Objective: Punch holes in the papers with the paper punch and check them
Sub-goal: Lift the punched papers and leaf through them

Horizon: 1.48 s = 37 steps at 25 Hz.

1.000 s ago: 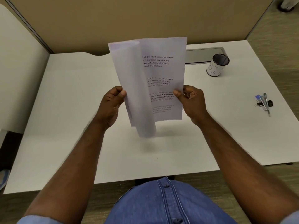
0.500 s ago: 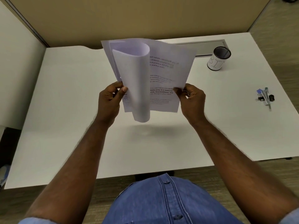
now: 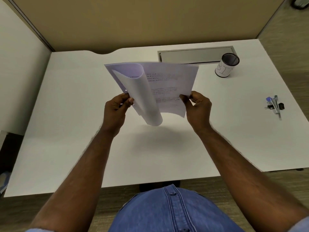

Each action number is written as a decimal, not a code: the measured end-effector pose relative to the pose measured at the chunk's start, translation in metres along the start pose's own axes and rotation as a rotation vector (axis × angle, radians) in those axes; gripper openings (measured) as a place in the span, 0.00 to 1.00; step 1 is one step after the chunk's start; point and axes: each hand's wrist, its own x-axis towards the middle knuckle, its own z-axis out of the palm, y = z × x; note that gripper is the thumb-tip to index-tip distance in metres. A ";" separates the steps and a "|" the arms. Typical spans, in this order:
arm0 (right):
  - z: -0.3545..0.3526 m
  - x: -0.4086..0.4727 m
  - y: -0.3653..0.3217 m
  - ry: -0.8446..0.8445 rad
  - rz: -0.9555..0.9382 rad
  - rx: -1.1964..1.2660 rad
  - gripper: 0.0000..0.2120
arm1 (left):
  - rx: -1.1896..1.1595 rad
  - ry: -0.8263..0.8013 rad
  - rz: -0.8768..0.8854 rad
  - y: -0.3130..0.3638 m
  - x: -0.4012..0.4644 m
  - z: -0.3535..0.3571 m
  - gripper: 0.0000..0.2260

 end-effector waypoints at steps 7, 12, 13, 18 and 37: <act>0.002 -0.001 -0.002 -0.007 -0.033 -0.012 0.05 | 0.046 0.003 0.032 0.006 0.002 0.002 0.09; 0.003 -0.002 -0.001 0.008 -0.024 -0.004 0.05 | 0.035 0.038 0.029 0.007 0.001 -0.001 0.10; 0.003 -0.002 -0.001 0.002 -0.031 -0.010 0.05 | 0.040 0.046 0.027 0.007 0.001 -0.001 0.09; 0.004 -0.003 -0.002 -0.010 -0.017 0.011 0.06 | 0.019 0.100 -0.008 0.006 -0.002 -0.002 0.08; 0.011 -0.002 -0.004 -0.272 0.043 0.091 0.41 | -0.036 0.072 -0.037 0.027 0.005 0.008 0.07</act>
